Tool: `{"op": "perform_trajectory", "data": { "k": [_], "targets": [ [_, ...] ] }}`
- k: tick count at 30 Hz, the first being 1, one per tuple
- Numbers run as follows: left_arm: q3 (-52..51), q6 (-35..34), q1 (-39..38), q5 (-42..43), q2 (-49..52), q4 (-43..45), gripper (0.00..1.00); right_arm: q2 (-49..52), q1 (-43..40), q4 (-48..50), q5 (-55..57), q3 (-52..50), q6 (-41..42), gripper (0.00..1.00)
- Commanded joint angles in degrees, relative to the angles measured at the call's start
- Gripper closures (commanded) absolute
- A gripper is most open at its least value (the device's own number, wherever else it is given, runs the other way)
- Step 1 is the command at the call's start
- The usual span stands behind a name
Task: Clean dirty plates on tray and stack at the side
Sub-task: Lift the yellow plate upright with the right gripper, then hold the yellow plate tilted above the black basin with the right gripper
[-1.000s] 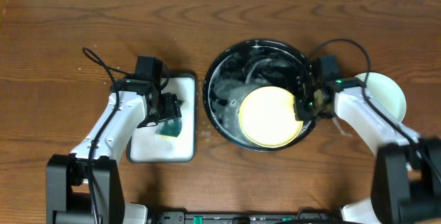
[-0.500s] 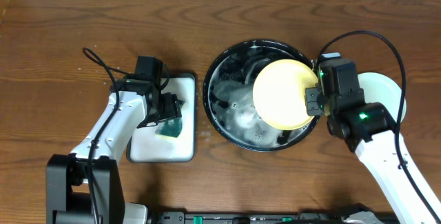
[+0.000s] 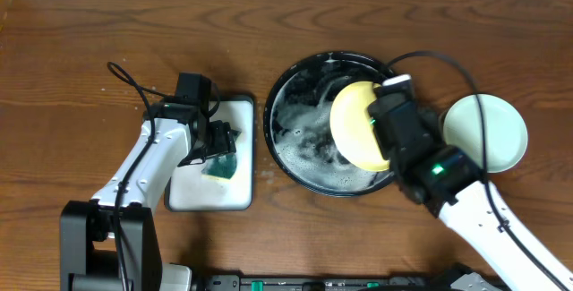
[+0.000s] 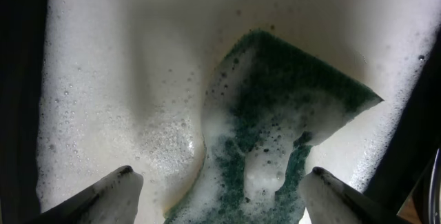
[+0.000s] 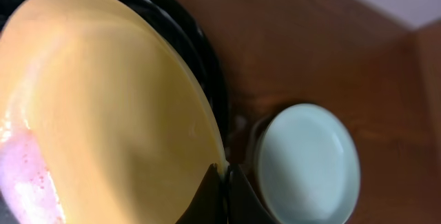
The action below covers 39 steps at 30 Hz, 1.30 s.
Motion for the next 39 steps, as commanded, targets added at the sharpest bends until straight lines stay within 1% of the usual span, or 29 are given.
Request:
{"op": "perform_trajectory", "data": {
  "k": [1, 5, 11, 13, 15, 20, 27, 34, 39],
  "targets": [
    [0.1, 0.3, 0.2, -0.9, 0.0, -0.2, 0.19, -0.3, 5.4, 0.5, 12.6, 1.0, -2.6, 0.99],
    [0.1, 0.3, 0.2, -0.9, 0.0, -0.2, 0.19, -0.3, 10.0, 2.4, 18.2, 1.0, -8.2, 0.99],
    [0.1, 0.3, 0.2, -0.9, 0.0, -0.2, 0.19, -0.3, 13.4, 6.3, 23.5, 1.0, -17.9, 0.99],
    [0.1, 0.3, 0.2, -0.9, 0.0, -0.2, 0.19, -0.3, 14.5, 7.6, 24.2, 1.0, -22.8, 0.99],
    [0.1, 0.3, 0.2, -0.9, 0.0, -0.2, 0.2, -0.3, 15.4, 8.6, 24.2, 1.0, -25.7, 0.99],
    [0.1, 0.3, 0.2, -0.9, 0.0, -0.2, 0.2, -0.3, 16.4, 10.5, 24.2, 1.0, -30.8, 0.99],
    [0.1, 0.3, 0.2, -0.9, 0.0, -0.2, 0.2, -0.3, 16.8, 10.5, 24.4, 1.0, -31.5, 0.99],
    [0.1, 0.3, 0.2, -0.9, 0.0, -0.2, 0.19, -0.3, 16.8, 10.8, 27.7, 1.0, -31.4, 0.99],
    [0.1, 0.3, 0.2, -0.9, 0.0, -0.2, 0.19, -0.3, 16.8, 10.8, 27.7, 1.0, -30.8, 0.99]
  ]
}}
